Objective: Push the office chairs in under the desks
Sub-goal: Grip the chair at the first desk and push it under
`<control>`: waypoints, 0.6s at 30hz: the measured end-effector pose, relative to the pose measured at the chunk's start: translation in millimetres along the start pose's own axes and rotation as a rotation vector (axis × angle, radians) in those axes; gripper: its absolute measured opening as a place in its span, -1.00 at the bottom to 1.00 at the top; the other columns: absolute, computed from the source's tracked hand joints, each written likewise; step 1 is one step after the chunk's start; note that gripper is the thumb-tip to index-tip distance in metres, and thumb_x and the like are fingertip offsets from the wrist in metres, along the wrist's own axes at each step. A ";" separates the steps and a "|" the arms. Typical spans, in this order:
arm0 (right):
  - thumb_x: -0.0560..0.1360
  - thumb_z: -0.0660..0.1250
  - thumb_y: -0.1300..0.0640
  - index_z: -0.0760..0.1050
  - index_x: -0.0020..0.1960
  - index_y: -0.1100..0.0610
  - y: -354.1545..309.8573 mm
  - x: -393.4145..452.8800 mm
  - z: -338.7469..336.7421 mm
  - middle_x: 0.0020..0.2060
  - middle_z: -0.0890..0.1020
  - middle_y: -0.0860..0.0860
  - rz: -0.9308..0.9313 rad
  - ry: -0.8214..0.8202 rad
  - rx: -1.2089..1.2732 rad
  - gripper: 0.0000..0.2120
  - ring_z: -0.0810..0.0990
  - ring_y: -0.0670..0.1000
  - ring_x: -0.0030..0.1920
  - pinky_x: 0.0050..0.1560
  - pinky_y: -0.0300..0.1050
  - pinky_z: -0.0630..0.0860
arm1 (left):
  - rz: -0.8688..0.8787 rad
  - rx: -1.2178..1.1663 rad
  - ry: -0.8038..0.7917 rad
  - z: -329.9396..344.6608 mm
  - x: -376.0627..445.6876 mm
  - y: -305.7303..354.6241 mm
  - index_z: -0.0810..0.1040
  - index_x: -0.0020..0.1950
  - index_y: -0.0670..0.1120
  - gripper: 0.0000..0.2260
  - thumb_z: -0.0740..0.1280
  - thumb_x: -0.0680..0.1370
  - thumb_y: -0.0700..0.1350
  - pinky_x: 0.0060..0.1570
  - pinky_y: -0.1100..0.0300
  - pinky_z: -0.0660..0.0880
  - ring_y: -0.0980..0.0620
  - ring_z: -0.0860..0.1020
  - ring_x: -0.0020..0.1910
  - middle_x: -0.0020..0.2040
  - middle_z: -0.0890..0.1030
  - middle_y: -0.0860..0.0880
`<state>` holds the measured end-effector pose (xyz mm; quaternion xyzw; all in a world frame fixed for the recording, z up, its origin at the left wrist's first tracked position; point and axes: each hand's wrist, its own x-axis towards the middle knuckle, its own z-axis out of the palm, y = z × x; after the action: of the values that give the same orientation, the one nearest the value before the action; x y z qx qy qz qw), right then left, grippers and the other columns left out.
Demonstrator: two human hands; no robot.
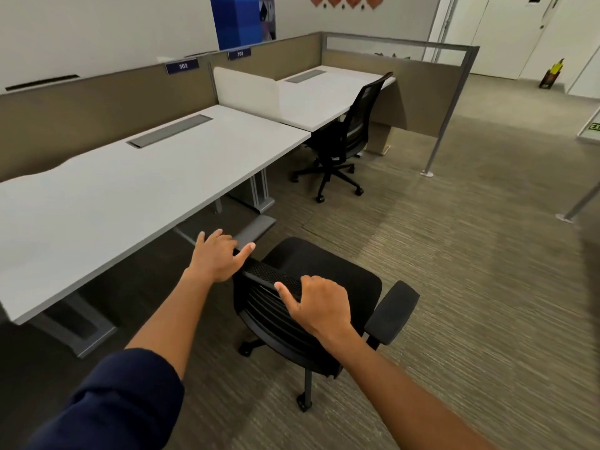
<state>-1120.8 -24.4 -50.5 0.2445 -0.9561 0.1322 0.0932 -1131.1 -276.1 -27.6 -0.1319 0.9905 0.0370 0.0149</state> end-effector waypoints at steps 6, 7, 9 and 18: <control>0.53 -0.24 -0.51 0.49 -0.28 0.11 3.7 31.2 6.7 -0.39 0.55 0.02 -0.151 0.062 0.012 -0.18 0.44 -0.01 -0.46 -0.51 -0.16 0.27 | -0.085 -0.061 0.081 9.0 21.9 -9.8 0.68 0.04 -0.07 -0.34 -0.08 0.63 0.31 0.49 -0.23 0.16 -0.12 0.53 0.26 0.09 0.66 -0.10; 0.52 -0.26 -0.52 0.48 -0.27 0.10 5.6 35.6 8.6 -0.39 0.55 0.01 -0.174 0.056 0.027 -0.17 0.41 -0.02 -0.46 -0.50 -0.16 0.25 | -0.099 -0.085 0.100 10.2 23.3 -7.8 0.67 -0.02 -0.05 -0.38 -0.07 0.64 0.30 0.49 -0.23 0.17 -0.12 0.54 0.23 0.05 0.66 -0.09; 0.50 -0.29 -0.53 0.48 -0.25 0.10 13.5 46.6 11.4 -0.37 0.55 0.01 -0.215 0.036 0.052 -0.16 0.39 -0.03 -0.44 -0.47 -0.15 0.27 | -0.122 -0.103 0.141 11.5 27.0 -1.0 0.59 -0.16 0.00 -0.46 -0.05 0.65 0.27 0.48 -0.24 0.19 -0.12 0.55 0.18 -0.02 0.65 -0.08; 0.55 -0.12 -0.45 0.46 -0.29 0.10 90.4 111.1 7.2 -0.38 0.59 0.04 -0.388 0.022 0.062 -0.29 0.57 0.07 -0.40 -0.44 -0.12 0.27 | -0.249 -0.135 0.244 17.1 45.4 48.6 0.47 -0.29 0.05 -0.49 -0.04 0.65 0.27 0.40 -0.23 0.26 -0.14 0.55 0.11 -0.16 0.59 -0.03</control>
<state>-1262.0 0.6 -49.2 0.4256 -0.8853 0.1438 0.1198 -1187.3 -239.9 -43.1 -0.2577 0.9562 0.0850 -0.1096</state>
